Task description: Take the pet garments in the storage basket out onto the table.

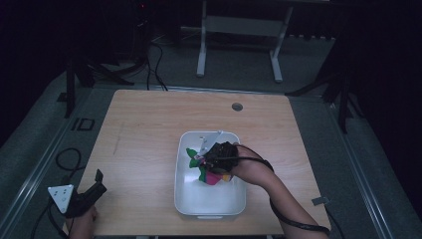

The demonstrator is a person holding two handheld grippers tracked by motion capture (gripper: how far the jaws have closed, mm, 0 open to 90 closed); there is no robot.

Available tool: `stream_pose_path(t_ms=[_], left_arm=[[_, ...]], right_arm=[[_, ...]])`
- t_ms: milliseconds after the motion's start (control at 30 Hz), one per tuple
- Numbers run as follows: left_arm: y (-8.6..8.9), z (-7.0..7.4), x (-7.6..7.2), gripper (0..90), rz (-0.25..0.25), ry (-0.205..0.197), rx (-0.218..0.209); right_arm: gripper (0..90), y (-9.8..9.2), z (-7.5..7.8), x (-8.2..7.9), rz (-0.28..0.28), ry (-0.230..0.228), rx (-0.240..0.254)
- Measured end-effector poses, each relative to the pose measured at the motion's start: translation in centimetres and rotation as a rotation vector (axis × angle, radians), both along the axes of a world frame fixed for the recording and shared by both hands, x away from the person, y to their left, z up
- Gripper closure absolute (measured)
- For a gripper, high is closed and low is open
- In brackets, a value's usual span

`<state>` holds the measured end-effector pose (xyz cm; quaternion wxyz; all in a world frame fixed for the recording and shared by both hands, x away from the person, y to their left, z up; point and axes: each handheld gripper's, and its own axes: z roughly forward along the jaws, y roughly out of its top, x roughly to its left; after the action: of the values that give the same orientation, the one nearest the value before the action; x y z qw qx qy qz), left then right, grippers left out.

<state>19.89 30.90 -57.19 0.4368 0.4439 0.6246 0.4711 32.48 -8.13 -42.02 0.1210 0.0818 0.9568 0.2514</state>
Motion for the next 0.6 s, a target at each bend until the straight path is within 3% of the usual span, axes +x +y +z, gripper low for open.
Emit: stream_pose_path(t_ms=[200,500,600], left_arm=[[0.0,0.0,0.0,1.9,0.001,0.000,0.002],[0.1,0.0,0.0,1.9,-0.003,0.003,-0.001],[0.1,0.0,0.0,1.9,-0.001,0.002,-0.003]], right_arm=[[70.8,-0.3,2.6,-0.8,0.010,-0.032,0.036],[70.8,-1.2,3.7,-1.0,0.008,-0.041,0.062],[70.8,-2.4,4.6,-0.8,-0.006,-0.049,0.084]])
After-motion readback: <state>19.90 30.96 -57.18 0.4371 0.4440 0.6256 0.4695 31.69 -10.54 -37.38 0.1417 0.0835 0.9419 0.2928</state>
